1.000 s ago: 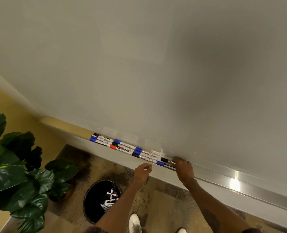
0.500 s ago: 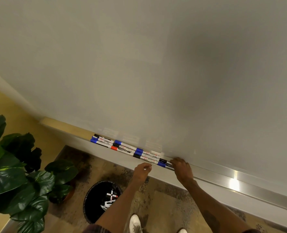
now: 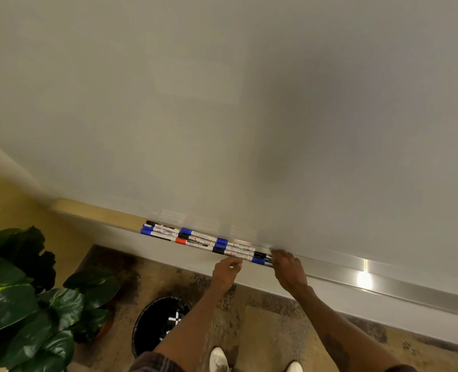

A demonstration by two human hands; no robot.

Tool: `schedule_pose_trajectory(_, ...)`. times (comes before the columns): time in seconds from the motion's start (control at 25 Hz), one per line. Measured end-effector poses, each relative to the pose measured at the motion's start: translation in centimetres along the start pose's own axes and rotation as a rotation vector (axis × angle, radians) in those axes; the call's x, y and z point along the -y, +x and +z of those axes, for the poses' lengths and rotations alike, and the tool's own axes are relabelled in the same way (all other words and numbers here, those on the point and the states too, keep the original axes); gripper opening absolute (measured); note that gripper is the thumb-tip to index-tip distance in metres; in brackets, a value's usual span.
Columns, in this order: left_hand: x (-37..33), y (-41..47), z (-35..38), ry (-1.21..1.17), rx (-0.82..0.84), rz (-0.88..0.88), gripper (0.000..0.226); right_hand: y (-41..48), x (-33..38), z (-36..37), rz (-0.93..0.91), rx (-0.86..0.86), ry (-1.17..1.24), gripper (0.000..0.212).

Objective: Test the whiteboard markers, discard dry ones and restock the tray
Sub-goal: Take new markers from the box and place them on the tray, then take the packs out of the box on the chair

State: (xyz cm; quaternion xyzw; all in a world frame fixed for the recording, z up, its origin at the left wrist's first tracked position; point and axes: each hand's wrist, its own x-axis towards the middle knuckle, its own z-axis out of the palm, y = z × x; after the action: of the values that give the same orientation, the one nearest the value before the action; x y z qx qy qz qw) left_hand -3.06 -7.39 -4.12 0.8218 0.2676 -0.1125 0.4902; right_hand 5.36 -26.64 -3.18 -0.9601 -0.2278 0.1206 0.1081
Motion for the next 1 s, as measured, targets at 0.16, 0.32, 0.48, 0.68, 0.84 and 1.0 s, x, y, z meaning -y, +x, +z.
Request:
schedule_pose_trajectory(0.16, -0.4, 0.0, -0.7, 0.145, 0.027, 0.07, 0.03, -0.5, 1.1, -0.5, 0.047, -0.049, 0.042, 0.036)
schedule_pose_trajectory(0.32, -1.5, -0.5, -0.7, 0.261, -0.002, 0.182, 0.045, -1.9, 1.5, -1.0, 0.079, -0.042, 0.073, 0.041)
schedule_pose_trajectory(0.48, -2.7, -1.2, 0.9, 0.61, 0.081, 0.266, 0.06, -4.3, 0.2, -1.6, 0.143, -0.037, 0.06, 0.046)
schedule_pose_trajectory(0.68, -5.9, -3.4, 4.8, 0.81, 0.131, 0.394, 0.06, -8.4, -3.4, -3.1, 0.258, -0.066, 0.087, 0.051)
schedule_pose_trajectory(0.84, -9.0, -6.1, 8.9, 0.751, 0.271, 0.412, 0.062, -13.2, -7.5, -4.1, 0.354, -0.083, 0.104, 0.054)
schedule_pose_trajectory(1.0, -11.5, -9.4, 13.5, 0.704, 0.326, 0.444, 0.06, -19.2, -12.0, -5.4, 0.444, -0.132, 0.131, 0.054)
